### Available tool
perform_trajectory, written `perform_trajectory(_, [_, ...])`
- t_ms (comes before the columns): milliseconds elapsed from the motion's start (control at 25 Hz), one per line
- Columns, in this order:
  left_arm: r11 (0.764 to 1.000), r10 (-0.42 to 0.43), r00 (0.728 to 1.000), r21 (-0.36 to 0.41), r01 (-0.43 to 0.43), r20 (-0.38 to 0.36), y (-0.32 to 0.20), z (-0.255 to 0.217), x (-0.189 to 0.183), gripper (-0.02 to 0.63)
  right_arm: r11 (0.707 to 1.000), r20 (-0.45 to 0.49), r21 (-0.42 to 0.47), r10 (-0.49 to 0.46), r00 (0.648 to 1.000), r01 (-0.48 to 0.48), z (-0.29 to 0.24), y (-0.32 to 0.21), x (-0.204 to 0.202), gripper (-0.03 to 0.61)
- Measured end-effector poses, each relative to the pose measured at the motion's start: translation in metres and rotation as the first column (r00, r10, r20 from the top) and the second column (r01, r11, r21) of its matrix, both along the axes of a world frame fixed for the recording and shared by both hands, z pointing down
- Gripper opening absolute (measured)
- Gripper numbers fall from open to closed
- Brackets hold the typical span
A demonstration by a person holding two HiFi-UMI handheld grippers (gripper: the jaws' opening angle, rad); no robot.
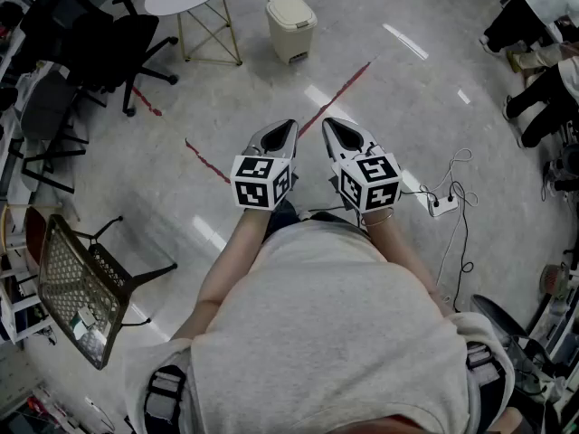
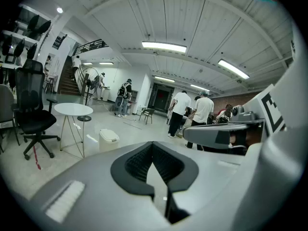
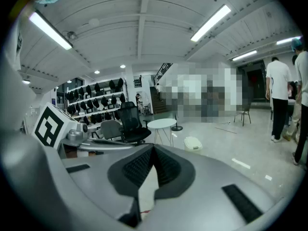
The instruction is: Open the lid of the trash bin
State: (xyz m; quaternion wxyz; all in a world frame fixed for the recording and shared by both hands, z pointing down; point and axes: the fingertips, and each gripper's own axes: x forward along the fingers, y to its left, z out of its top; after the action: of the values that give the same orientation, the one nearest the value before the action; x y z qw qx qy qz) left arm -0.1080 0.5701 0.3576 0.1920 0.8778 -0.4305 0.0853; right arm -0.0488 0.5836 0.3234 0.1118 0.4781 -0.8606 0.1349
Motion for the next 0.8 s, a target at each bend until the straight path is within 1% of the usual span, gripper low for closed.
perform_trajectory(120, [1.0, -0.009, 1.0, -0.008, 0.009, -0.004, -0.004, 0.002, 0.004, 0.009, 1.0, 0.001, -0.006, -0.006, 1.0, 0.006, 0.003, -0.005, 0.004, 0.007])
perform_trajectory(360, [1.0, 0.002, 1.0, -0.018, -0.001, 0.006, 0.001, 0.007, 0.016, 0.009, 1.0, 0.007, -0.011, -0.019, 1.0, 0.019, 0.006, -0.005, 0.012, 0.007])
perform_trajectory(400, [1.0, -0.001, 1.0, -0.019, 0.001, 0.007, 0.0, 0.007, 0.017, 0.009, 1.0, 0.019, -0.007, -0.01, 1.0, 0.01, 0.004, -0.006, 0.014, 0.008])
perform_trajectory(520, [1.0, -0.009, 1.0, -0.016, 0.009, -0.003, 0.001, 0.005, 0.019, 0.009, 1.0, 0.095, 0.0, 0.025, 0.995, -0.025, -0.001, -0.007, 0.024, 0.007])
perform_trajectory(560, [1.0, -0.011, 1.0, -0.014, 0.011, -0.014, 0.003, 0.004, 0.019, 0.009, 1.0, 0.105, -0.004, 0.025, 0.994, -0.024, -0.001, -0.005, 0.027, 0.008])
perform_trajectory(680, [0.999, -0.027, 0.998, -0.028, 0.025, -0.049, 0.007, 0.006, 0.021, 0.009, 1.0, 0.098, -0.02, 0.014, 0.995, -0.012, 0.005, 0.003, 0.032, 0.008])
perform_trajectory(800, [0.999, -0.027, 0.999, -0.04, 0.025, -0.027, 0.006, 0.01, 0.019, 0.009, 0.999, 0.127, -0.039, 0.001, 0.992, 0.004, 0.01, 0.005, 0.028, 0.008])
